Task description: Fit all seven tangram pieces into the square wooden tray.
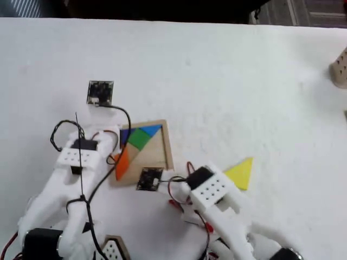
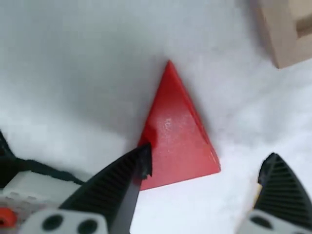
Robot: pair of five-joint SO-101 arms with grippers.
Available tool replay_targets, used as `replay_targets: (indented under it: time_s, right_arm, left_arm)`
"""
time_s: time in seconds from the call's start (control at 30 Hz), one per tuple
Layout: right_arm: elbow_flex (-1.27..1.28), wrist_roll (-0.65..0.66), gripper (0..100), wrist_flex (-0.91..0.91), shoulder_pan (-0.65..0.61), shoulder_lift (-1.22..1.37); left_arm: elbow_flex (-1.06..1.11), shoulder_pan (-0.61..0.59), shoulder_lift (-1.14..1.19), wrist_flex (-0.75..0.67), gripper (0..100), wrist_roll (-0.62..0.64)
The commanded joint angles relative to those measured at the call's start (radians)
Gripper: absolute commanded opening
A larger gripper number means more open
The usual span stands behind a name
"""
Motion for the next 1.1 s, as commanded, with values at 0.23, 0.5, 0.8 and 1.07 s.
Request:
replay_targets:
  time_s: [0.23, 0.5, 0.8, 1.07]
  right_arm:
    - [0.124, 0.244, 7.9, 0.073, 0.13, -0.464]
    - [0.117, 0.227, 2.0, 0.067, 0.071, -0.401]
    - [0.052, 0.149, 2.1, -0.113, 0.008, 0.071]
    - [-0.029, 0.0, 2.0, -0.275, 0.097, 0.128]
  left_arm:
    - [-0.054, -0.041, 0.001, -0.034, 2, 0.005]
    - [-0.054, -0.042, 0.001, -0.034, 2, 0.005]
    - [-0.054, -0.042, 0.001, -0.034, 2, 0.005]
    - [-0.054, -0.042, 0.001, -0.034, 2, 0.005]
